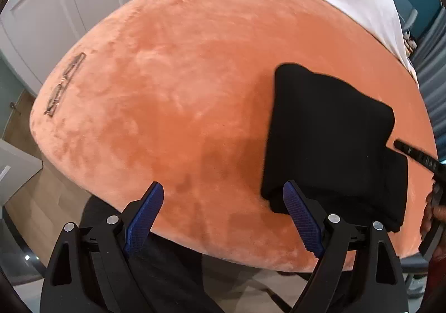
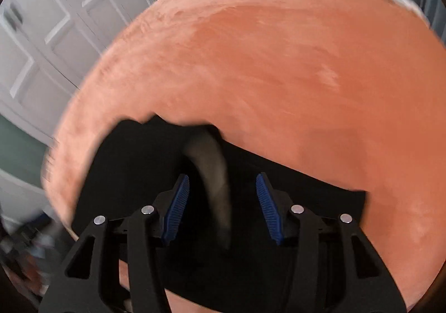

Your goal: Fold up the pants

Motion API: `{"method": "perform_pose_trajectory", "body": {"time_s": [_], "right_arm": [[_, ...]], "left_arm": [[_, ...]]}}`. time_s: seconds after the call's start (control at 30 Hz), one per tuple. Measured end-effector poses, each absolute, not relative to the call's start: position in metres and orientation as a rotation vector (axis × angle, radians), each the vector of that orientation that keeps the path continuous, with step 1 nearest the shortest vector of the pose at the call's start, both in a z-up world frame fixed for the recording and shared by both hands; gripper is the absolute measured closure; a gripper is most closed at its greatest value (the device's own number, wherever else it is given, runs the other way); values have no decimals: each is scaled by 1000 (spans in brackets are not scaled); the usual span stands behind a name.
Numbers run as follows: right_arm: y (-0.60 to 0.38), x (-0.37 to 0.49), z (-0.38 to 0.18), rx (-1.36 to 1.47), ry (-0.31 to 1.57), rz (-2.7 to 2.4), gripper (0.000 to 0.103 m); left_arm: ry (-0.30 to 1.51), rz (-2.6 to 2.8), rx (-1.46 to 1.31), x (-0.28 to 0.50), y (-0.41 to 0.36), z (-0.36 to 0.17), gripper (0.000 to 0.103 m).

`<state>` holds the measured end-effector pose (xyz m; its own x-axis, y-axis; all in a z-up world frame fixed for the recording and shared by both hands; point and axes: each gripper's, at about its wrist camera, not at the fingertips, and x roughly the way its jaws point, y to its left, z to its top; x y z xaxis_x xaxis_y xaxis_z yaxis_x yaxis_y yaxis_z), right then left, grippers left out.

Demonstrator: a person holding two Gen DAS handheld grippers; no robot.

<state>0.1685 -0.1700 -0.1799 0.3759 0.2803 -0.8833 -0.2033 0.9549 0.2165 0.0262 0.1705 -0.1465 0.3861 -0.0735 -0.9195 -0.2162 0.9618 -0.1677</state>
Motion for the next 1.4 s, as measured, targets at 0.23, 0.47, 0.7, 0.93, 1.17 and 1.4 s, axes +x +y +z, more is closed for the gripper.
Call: {"method": "perform_pose_trajectory", "body": {"time_s": [0.23,0.47,0.7,0.93,1.17,1.4], "right_arm": [[-140,160,-214,408,1310,621,53],[-99,194,-136,409,1189,765,96],[-50,256,-104,241,1156,782,81],[-142,217,-138,207,1102,573,45],[-167,166,-208,410,1270,628,46],[-118,157,-226,402,1261,729,54]], "left_arm": [[1219,-28,-224,29,122,-158,18],[1193,-95,-217,41,92,-149,18],[1170,55,-193,97,82,-162,18],[1158,76,-227,115,99,-165,18],[1053,128,-337,104,122,-156,18],[1022,91,-393,113,129,-144,18]]}}
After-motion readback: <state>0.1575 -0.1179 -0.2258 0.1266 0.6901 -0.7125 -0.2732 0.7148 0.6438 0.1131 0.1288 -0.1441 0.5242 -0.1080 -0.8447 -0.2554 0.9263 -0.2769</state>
